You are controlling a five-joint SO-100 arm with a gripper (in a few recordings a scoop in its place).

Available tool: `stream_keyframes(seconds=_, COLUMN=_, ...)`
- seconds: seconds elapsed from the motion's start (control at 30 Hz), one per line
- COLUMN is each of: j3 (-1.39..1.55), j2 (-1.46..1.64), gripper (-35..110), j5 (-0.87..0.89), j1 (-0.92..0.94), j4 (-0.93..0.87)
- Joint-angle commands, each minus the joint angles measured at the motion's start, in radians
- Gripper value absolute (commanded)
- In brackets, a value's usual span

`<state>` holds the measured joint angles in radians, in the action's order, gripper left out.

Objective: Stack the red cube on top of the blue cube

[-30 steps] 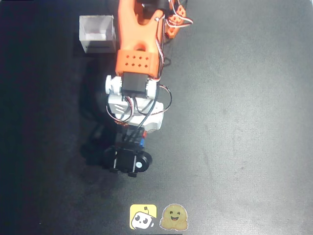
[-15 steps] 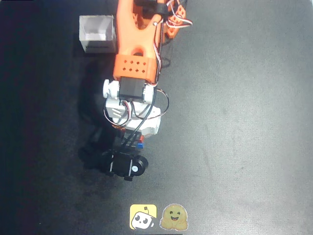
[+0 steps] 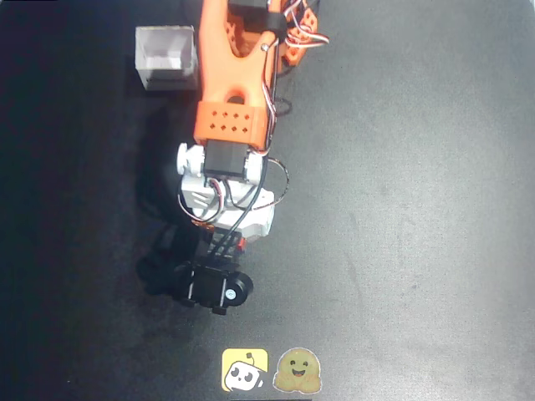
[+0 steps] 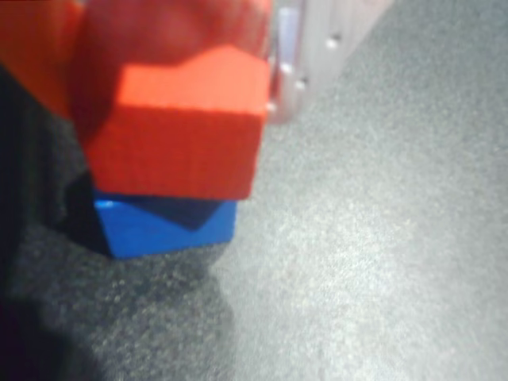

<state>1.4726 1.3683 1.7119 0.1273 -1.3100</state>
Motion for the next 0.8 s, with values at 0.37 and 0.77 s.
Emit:
stream_keyframes(seconds=0.37, j3=0.005, j2=0.011, gripper=0, j5=-0.023, j1=0.032, j4=0.009)
stream_keyframes(seconds=0.77, j3=0.034, j2=0.015, gripper=0, j5=-0.038, j1=0.032, j4=0.008)
